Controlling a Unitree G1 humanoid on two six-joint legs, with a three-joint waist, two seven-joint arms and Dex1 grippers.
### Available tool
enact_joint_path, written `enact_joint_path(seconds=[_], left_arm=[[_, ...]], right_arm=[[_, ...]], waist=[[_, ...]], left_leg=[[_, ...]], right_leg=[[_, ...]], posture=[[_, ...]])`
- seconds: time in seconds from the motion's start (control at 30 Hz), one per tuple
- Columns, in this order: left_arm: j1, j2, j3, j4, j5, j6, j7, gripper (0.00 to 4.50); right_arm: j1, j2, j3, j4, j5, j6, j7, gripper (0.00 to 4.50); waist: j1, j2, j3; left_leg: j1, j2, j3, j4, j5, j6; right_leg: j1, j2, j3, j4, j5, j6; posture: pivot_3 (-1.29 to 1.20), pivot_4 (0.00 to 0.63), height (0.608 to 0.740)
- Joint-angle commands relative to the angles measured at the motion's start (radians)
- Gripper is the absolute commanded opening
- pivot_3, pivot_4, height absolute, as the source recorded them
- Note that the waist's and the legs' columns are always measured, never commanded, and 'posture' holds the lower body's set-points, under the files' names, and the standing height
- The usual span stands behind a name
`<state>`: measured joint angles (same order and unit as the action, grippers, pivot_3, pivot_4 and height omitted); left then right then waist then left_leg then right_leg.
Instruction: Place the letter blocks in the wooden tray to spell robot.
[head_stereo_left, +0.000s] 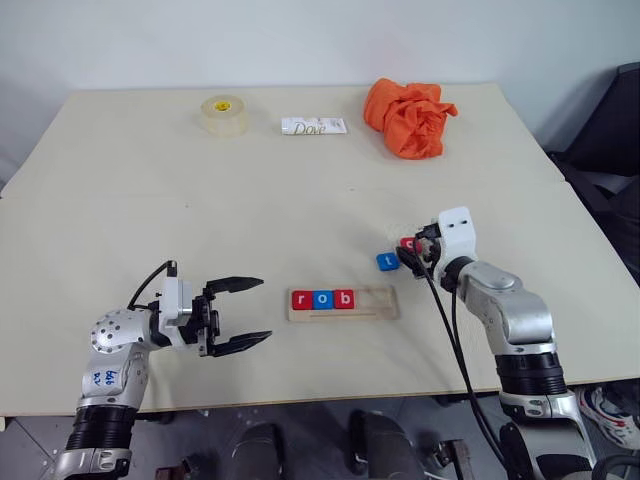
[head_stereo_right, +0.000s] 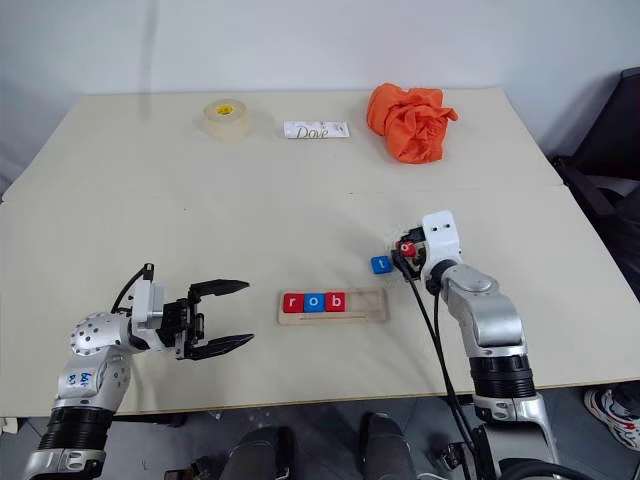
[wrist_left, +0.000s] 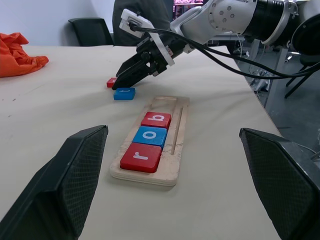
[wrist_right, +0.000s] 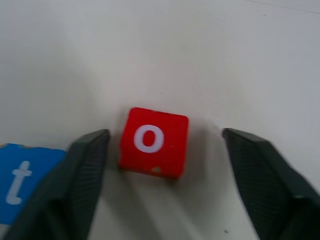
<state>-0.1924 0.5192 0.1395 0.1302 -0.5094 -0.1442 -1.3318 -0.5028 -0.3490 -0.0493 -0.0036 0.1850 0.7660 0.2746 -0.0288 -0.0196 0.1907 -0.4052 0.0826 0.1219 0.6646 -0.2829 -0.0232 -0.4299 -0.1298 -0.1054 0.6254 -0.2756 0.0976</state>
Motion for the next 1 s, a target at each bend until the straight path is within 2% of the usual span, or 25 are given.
enact_joint_path(seconds=[0.03,0.13,0.17,0.33,0.53,0.87,0.93,1.0], left_arm=[[-0.007,-0.001,0.004,-0.009,-0.017,-0.017,-0.008,4.50],[-0.013,0.001,0.003,0.003,-0.019,-0.018,-0.020,4.50],[-0.016,0.004,0.002,0.008,-0.020,-0.016,-0.029,4.50],[-0.038,0.024,0.007,0.044,-0.020,-0.015,-0.075,4.50],[-0.078,0.040,0.009,0.089,-0.020,-0.010,-0.115,4.50],[-0.123,0.026,-0.011,0.127,-0.010,-0.007,-0.137,4.50],[-0.125,0.026,-0.011,0.128,-0.011,-0.006,-0.139,4.50],[-0.125,0.026,-0.010,0.129,-0.011,-0.006,-0.140,4.50]], right_arm=[[0.009,0.004,-0.011,-0.039,-0.008,0.004,-0.019,2.57],[0.012,0.010,-0.022,-0.065,-0.001,0.019,-0.033,1.52],[0.017,0.016,-0.038,-0.095,0.005,0.033,-0.049,1.45],[0.075,0.051,-0.104,-0.284,0.022,0.121,-0.124,1.46],[0.269,0.100,-0.131,-0.630,0.037,0.353,-0.191,1.46],[0.340,0.166,-0.143,-0.698,0.062,0.453,-0.193,1.46],[0.343,0.170,-0.142,-0.703,0.065,0.457,-0.190,2.21],[0.344,0.166,-0.140,-0.708,0.066,0.453,-0.187,2.76]], waist=[[0.000,0.000,0.000],[0.000,0.000,0.000],[0.001,0.000,0.000],[0.001,0.000,0.000],[0.003,0.000,0.000],[0.001,0.000,0.000],[0.000,0.000,0.000],[0.000,0.000,0.000]], left_leg=[[0.000,0.000,0.000,0.000,0.000,0.000],[0.000,0.000,0.000,0.000,0.000,0.000],[0.000,0.000,0.000,0.000,0.000,0.000],[-0.001,0.000,0.000,0.000,0.000,0.000],[-0.001,0.000,-0.002,-0.002,0.000,0.000],[0.000,0.000,-0.002,-0.002,-0.001,0.000],[0.000,0.000,-0.001,-0.002,-0.001,0.000],[-0.001,0.000,-0.001,-0.002,-0.001,0.000]], right_leg=[[0.000,0.000,0.000,0.000,0.000,0.000],[0.000,0.000,0.000,0.000,0.000,0.000],[0.000,0.000,0.000,0.000,0.000,0.000],[0.000,0.000,0.000,-0.001,0.000,0.000],[0.000,0.001,-0.001,-0.002,-0.001,-0.001],[0.000,0.001,-0.001,-0.002,-0.001,-0.001],[0.000,0.000,-0.001,-0.002,-0.001,-0.001],[0.000,0.001,-0.001,-0.002,-0.001,-0.001]], posture=[[0.00,0.150,0.740],[0.00,0.150,0.740],[0.00,0.150,0.740],[0.00,0.150,0.740],[0.00,0.150,0.740],[0.00,0.150,0.740],[0.00,0.150,0.740],[0.00,0.150,0.740]])
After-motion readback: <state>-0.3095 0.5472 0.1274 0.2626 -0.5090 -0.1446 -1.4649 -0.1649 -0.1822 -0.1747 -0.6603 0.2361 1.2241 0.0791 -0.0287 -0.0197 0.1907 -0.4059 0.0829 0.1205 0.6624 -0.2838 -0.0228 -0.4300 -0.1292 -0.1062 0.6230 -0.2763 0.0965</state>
